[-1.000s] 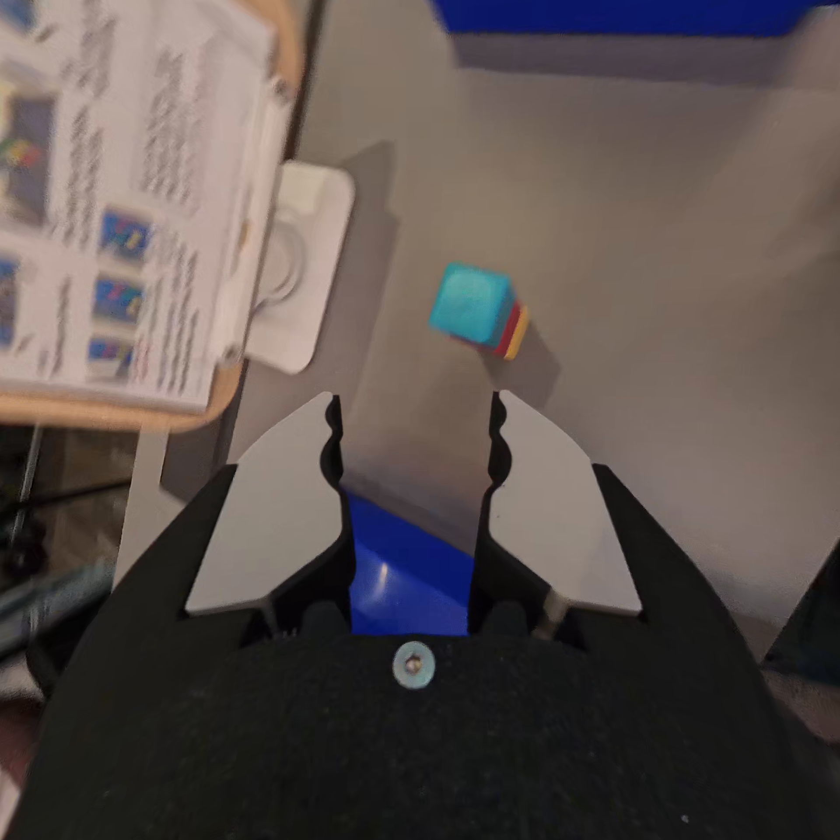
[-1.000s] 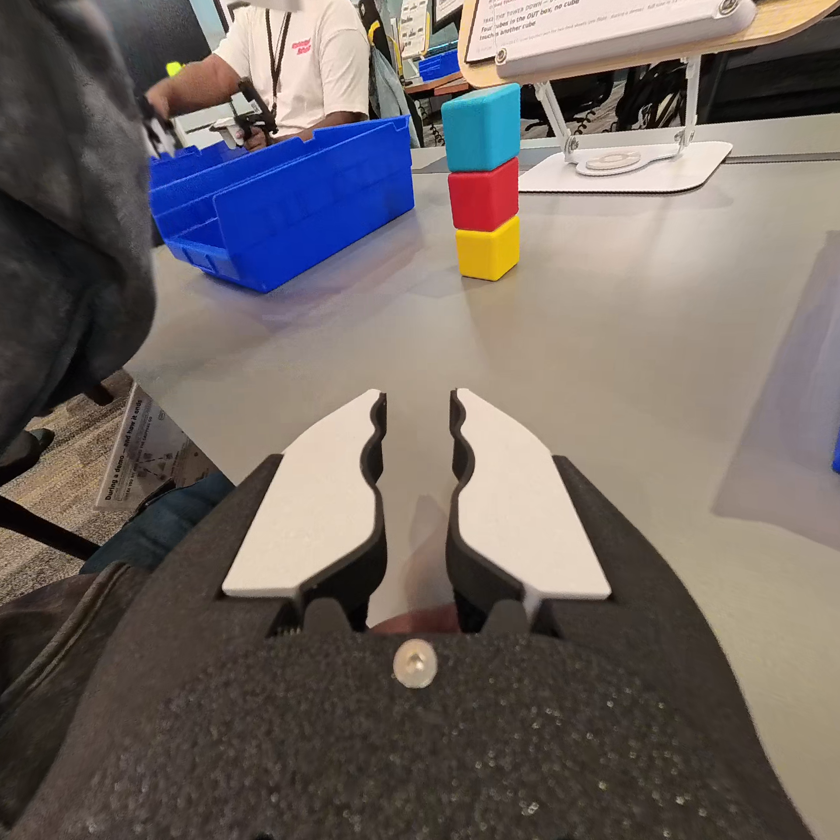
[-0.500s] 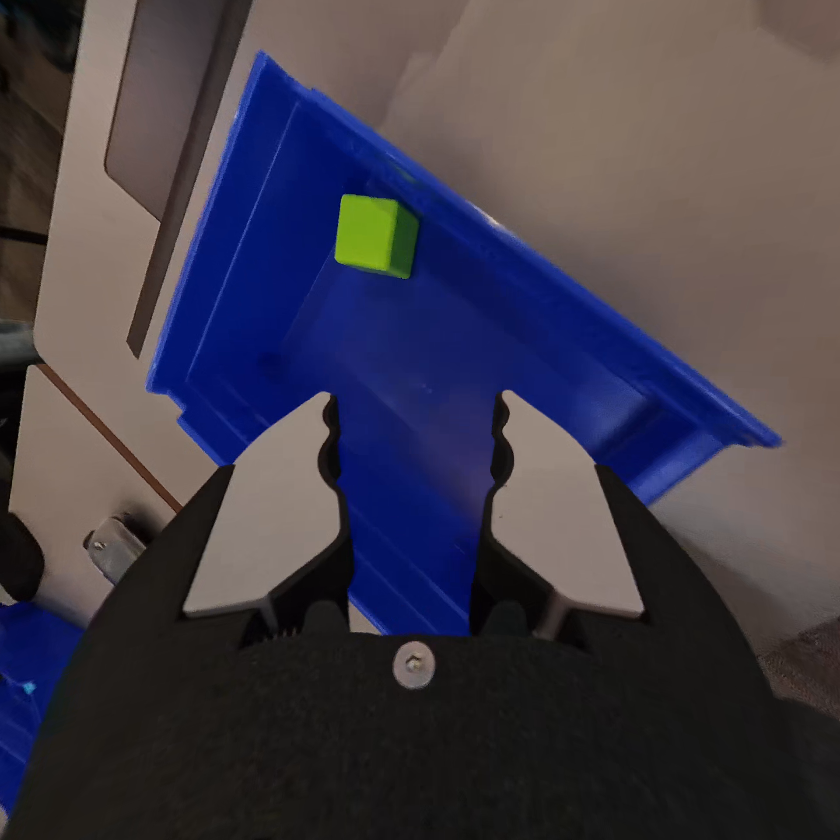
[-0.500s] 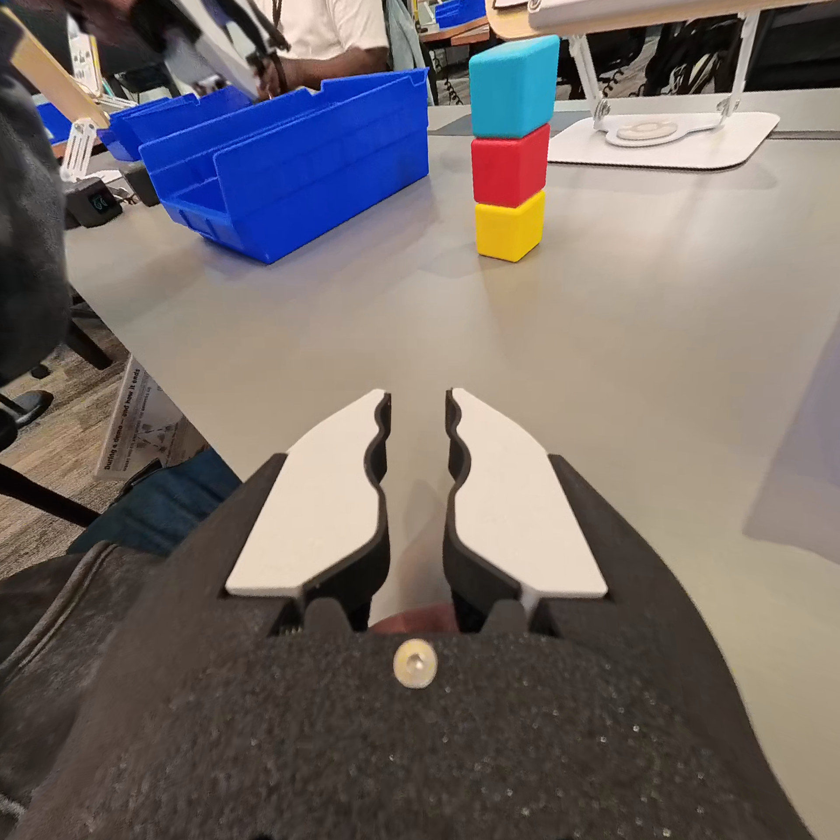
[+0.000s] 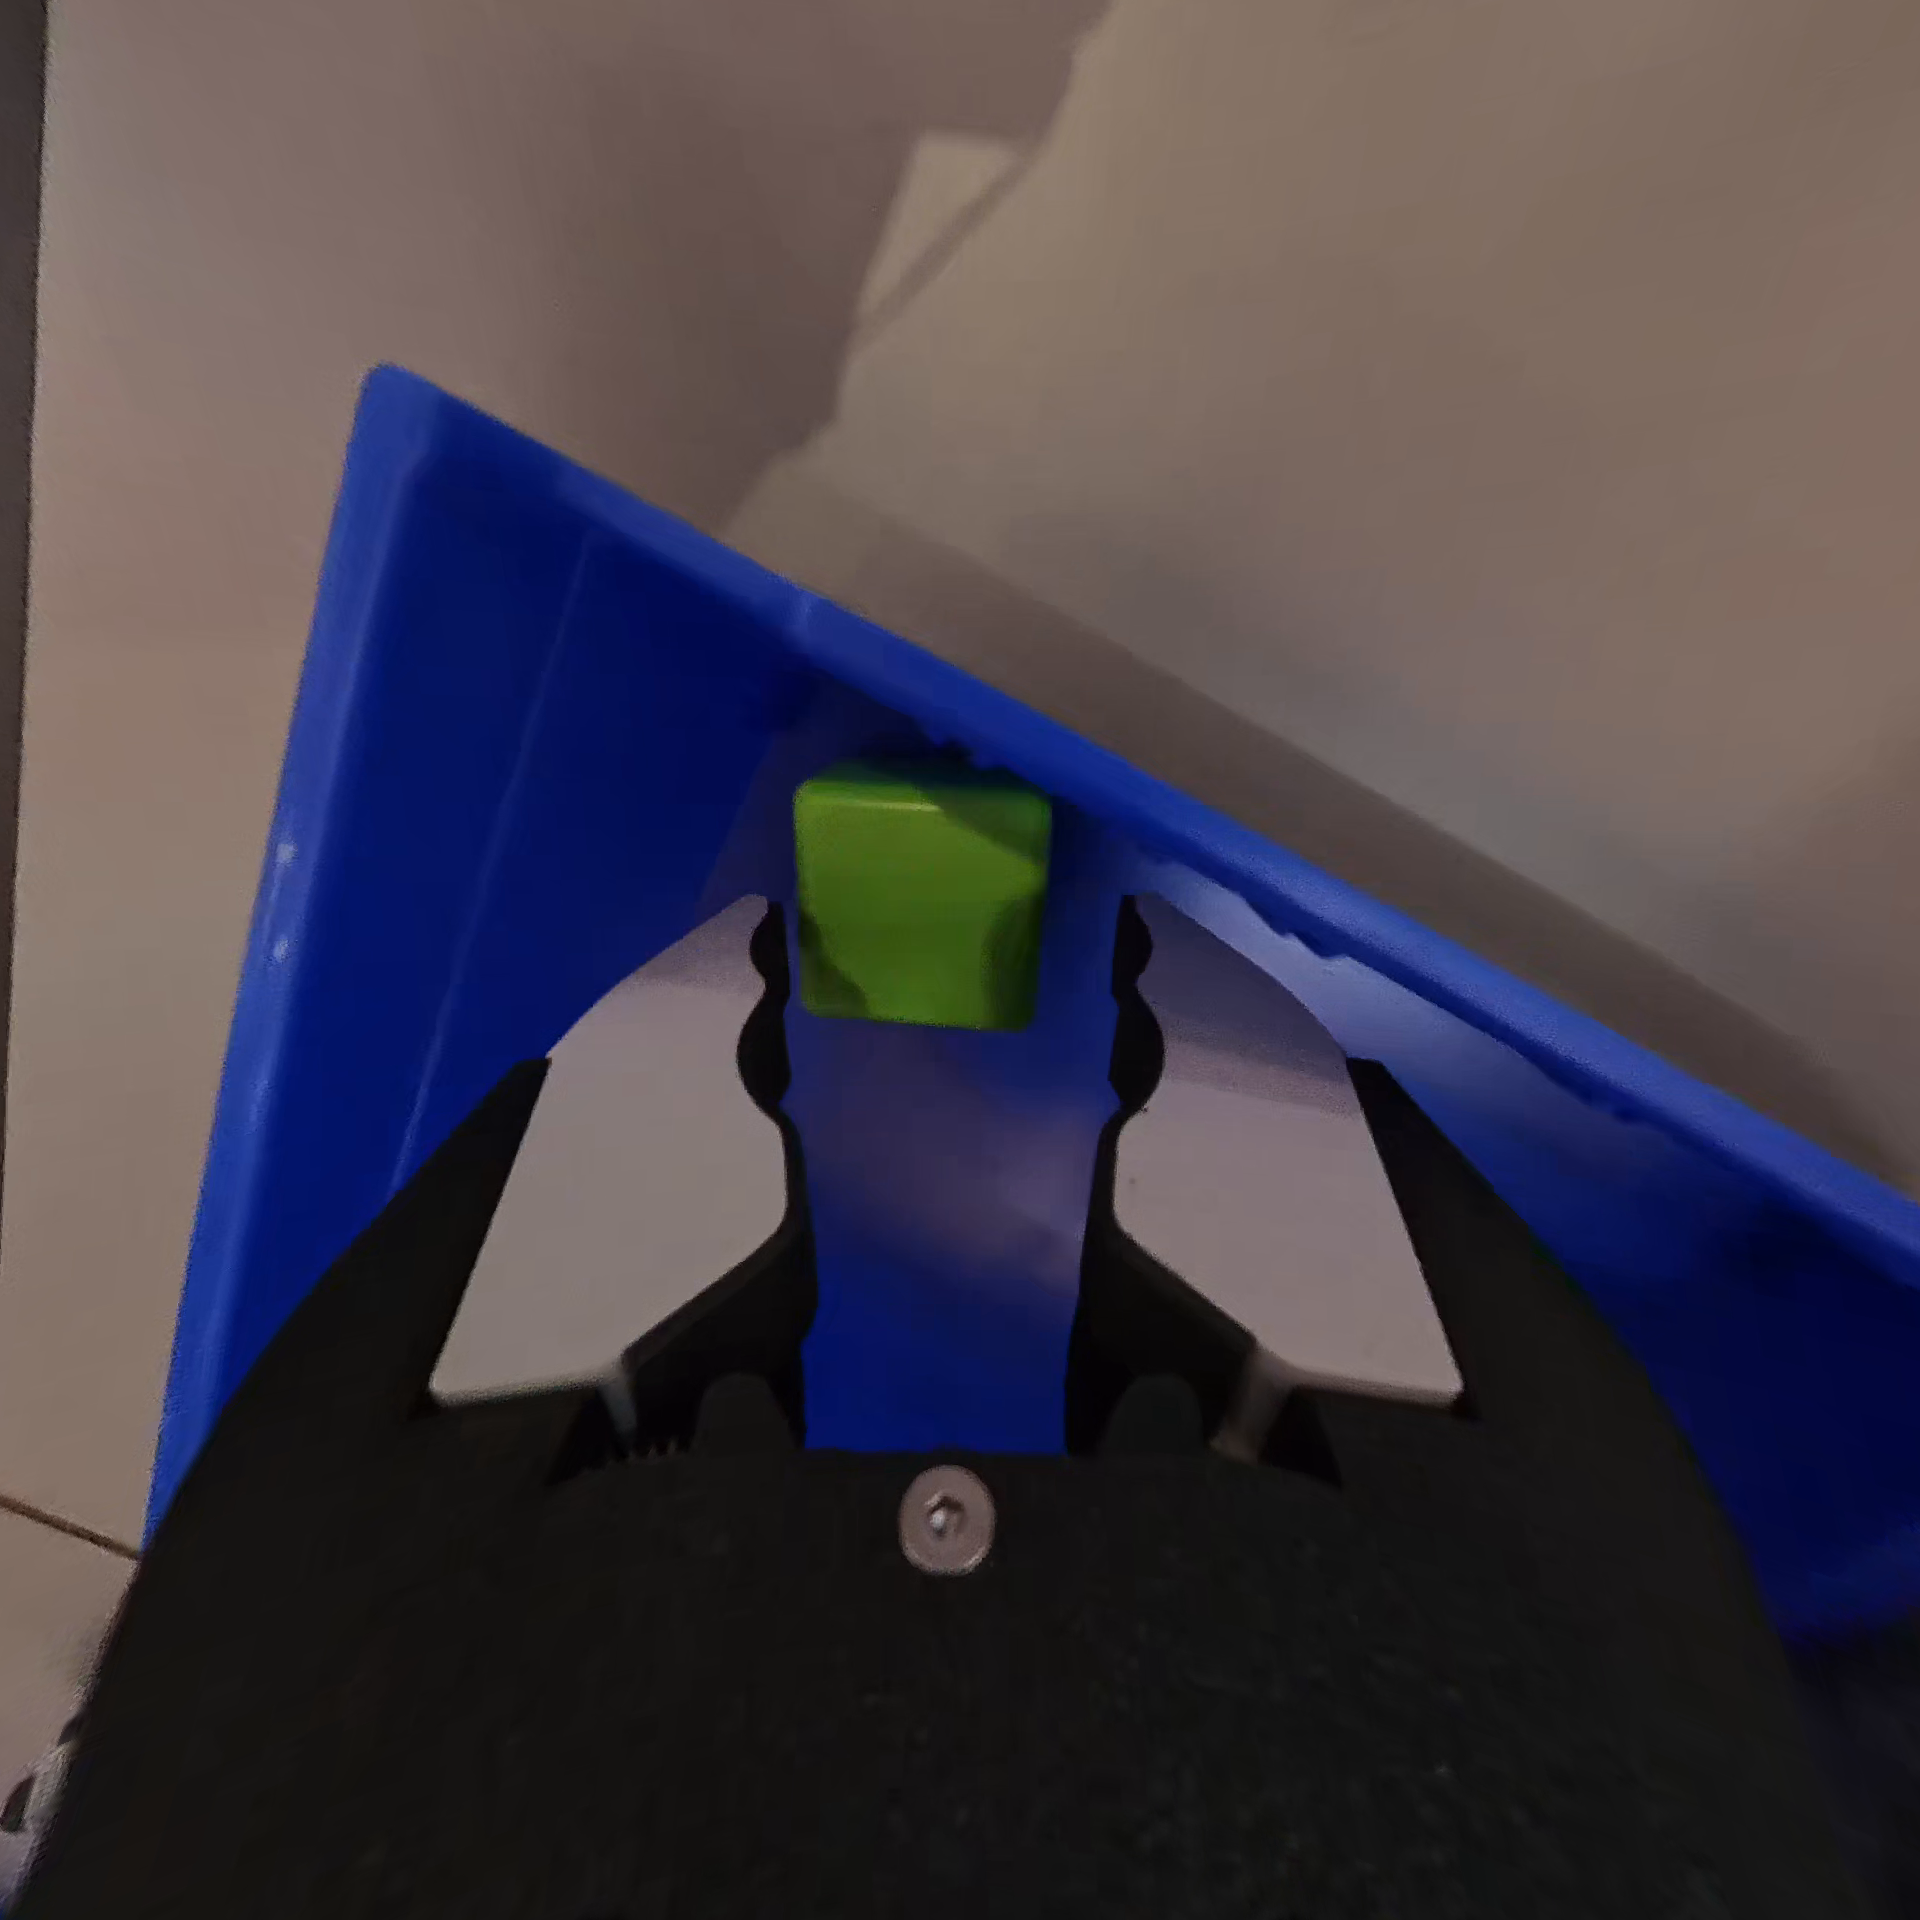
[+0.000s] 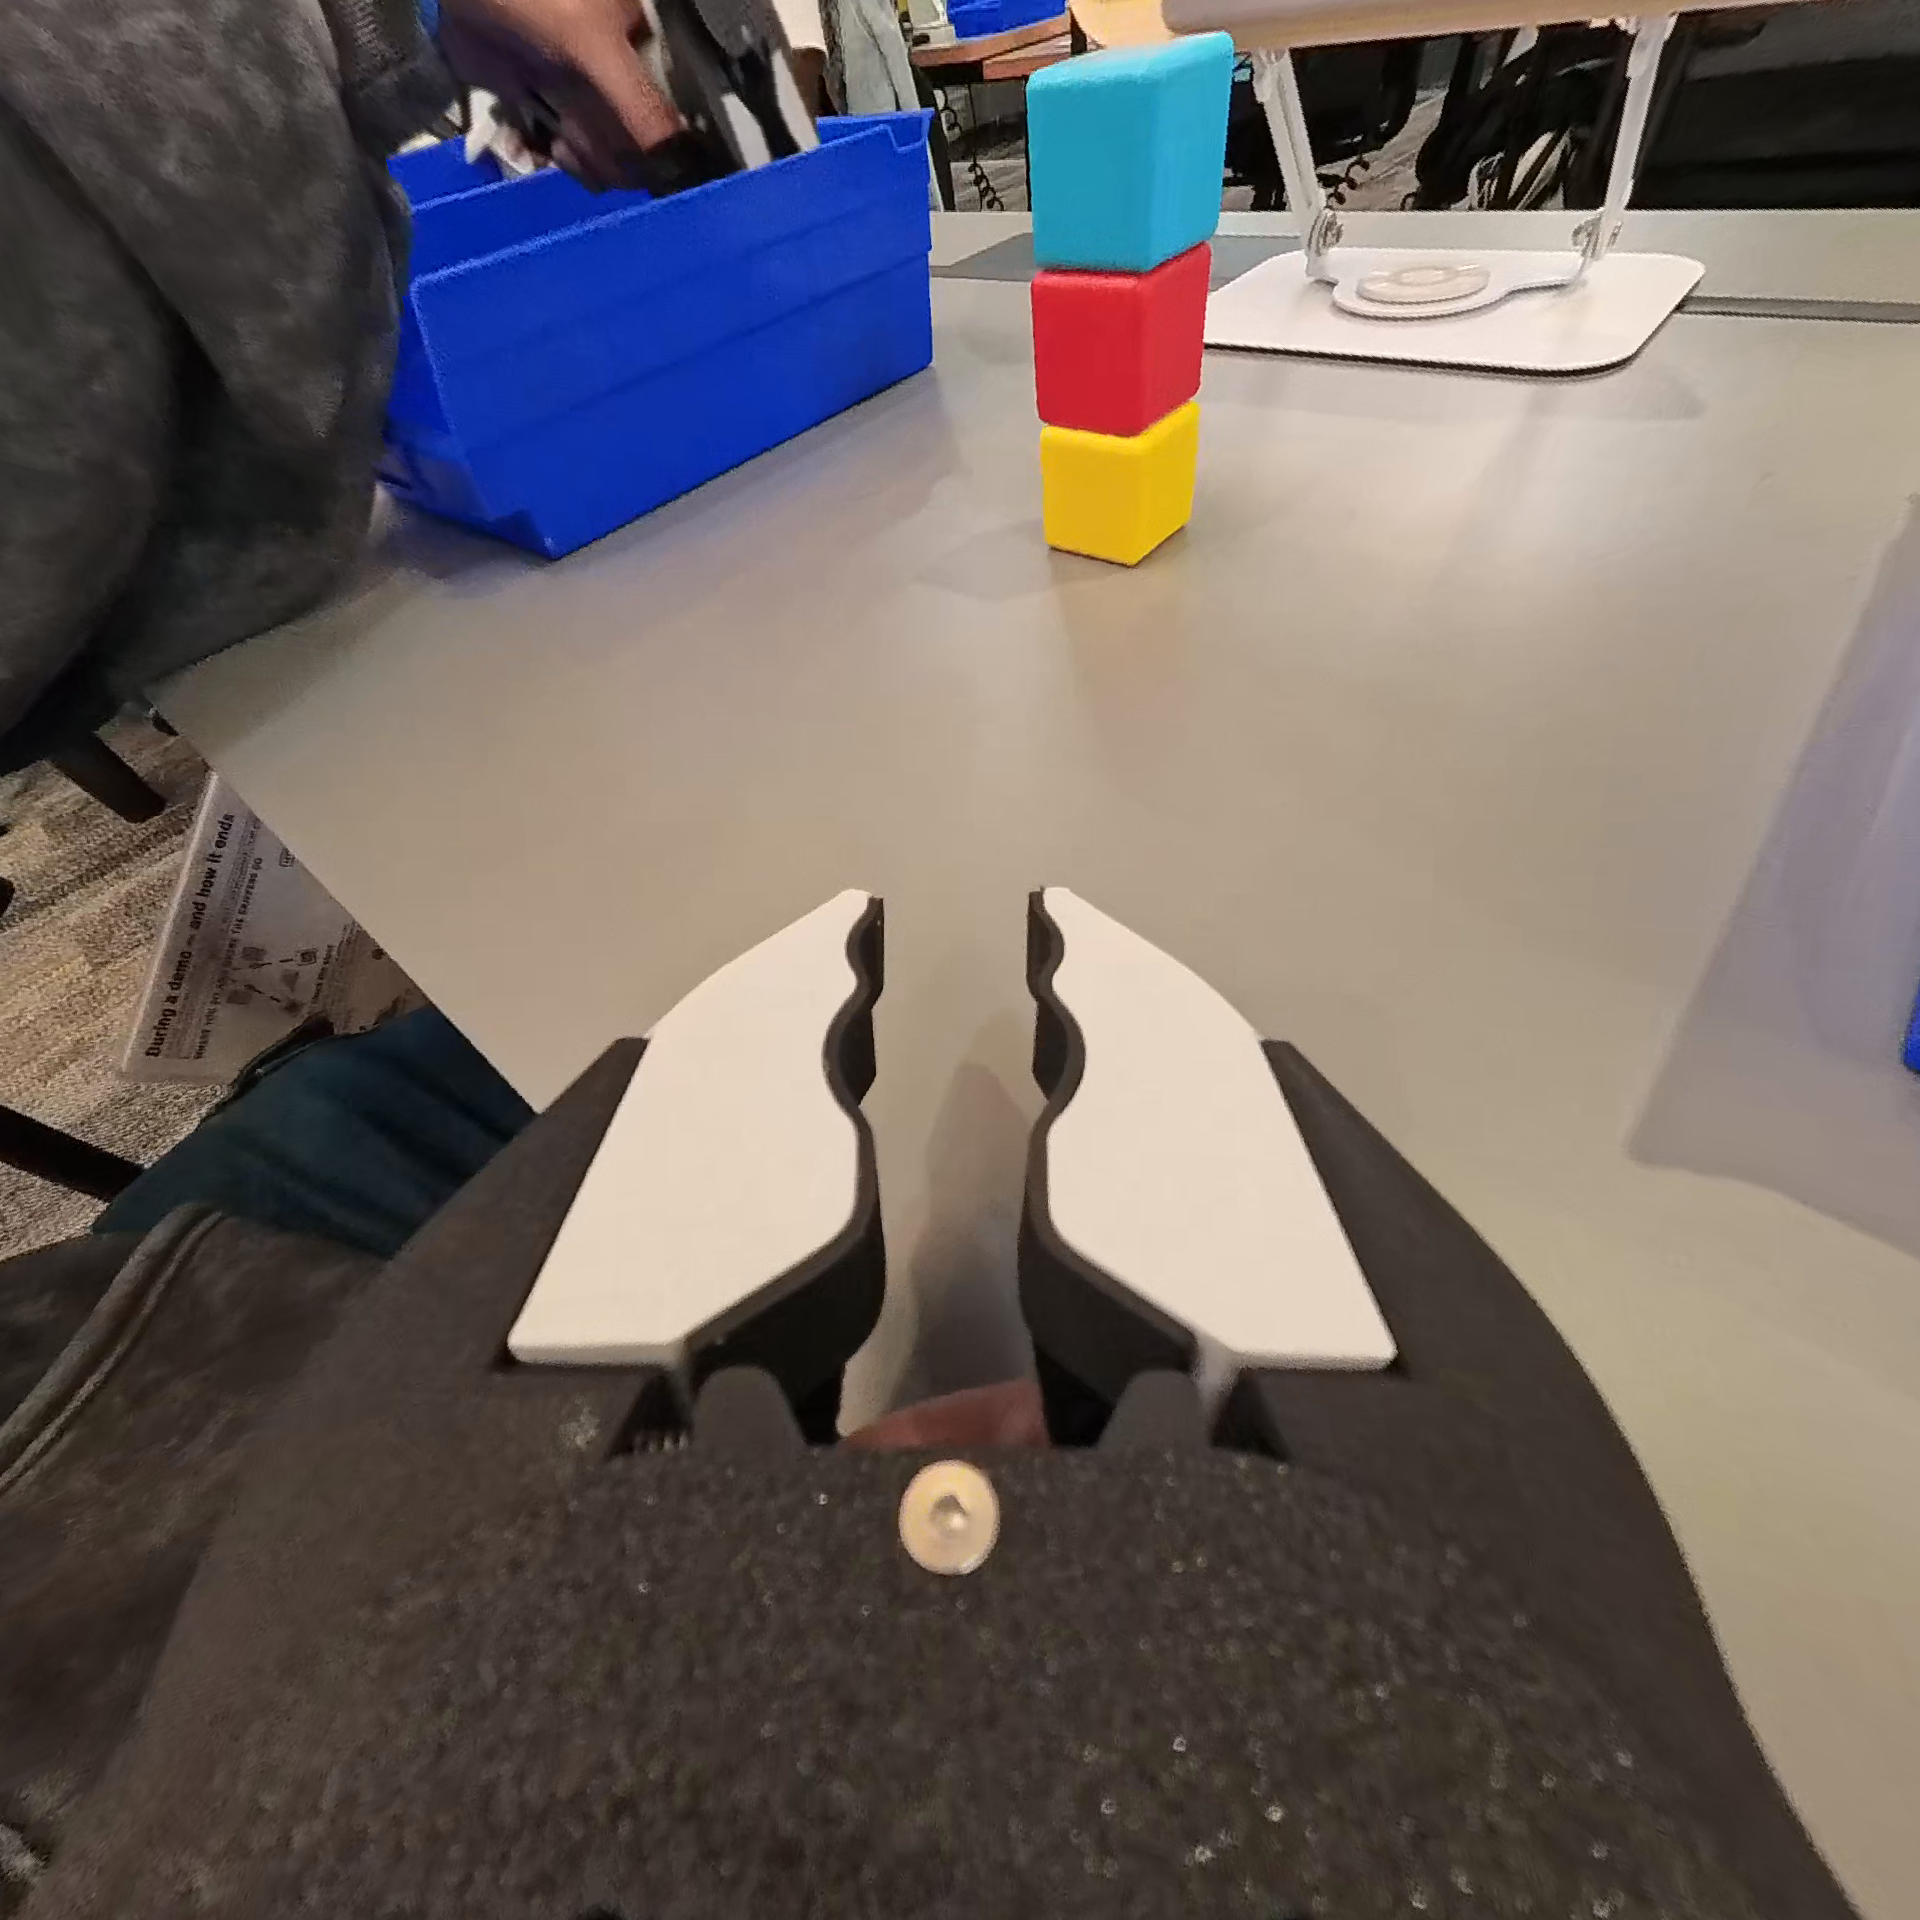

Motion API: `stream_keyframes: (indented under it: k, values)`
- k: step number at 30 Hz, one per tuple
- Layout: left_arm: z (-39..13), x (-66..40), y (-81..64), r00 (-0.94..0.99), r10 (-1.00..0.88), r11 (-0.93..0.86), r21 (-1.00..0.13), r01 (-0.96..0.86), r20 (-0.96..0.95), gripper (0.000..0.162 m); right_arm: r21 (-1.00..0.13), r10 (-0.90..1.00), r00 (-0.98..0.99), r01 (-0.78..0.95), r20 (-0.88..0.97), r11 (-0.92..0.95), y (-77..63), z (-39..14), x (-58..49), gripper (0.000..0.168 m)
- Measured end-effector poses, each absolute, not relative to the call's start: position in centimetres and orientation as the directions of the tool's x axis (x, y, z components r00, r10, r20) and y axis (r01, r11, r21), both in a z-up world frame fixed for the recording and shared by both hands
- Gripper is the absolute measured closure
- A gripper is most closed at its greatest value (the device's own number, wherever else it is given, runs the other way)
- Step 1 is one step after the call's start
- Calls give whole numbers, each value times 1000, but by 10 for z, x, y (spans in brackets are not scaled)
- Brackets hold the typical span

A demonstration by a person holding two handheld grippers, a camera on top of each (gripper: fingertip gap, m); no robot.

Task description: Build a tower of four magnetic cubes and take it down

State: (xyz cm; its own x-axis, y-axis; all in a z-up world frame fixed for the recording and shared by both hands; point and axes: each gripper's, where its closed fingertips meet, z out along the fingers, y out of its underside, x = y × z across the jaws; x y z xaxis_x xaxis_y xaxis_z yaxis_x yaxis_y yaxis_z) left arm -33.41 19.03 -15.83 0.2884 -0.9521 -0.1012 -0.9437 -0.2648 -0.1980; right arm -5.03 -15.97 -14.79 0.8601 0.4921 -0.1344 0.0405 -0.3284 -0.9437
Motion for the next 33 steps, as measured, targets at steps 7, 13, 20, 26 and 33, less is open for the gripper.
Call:
stream_keyframes:
  k: [7, 13, 20, 26, 33]
  values:
    - [-182, -341, 193, 271, -957, -257, -134, -957, -106, 112, -941, 501, 855, 44, -138, -336, -159, -149, -52, 142]
    - [-138, -352, 183, 281, -945, -252, -177, -951, -167, 113, -940, 506, 851, 47, -141, -339, -159, -149, -53, 142]
    - [-29, -331, 134, 201, -924, -96, -311, -946, -326, 112, -941, 505, 851, 43, -141, -335, -159, -148, -53, 143]
    - [14, -284, 78, 53, -923, 58, -274, -960, -380, 113, -943, 499, 856, 40, -138, -330, -159, -146, -53, 142]
    - [2, -200, 59, -89, -939, 176, -241, -954, -333, 112, -944, 501, 855, 47, -131, -326, -159, -146, -54, 142]
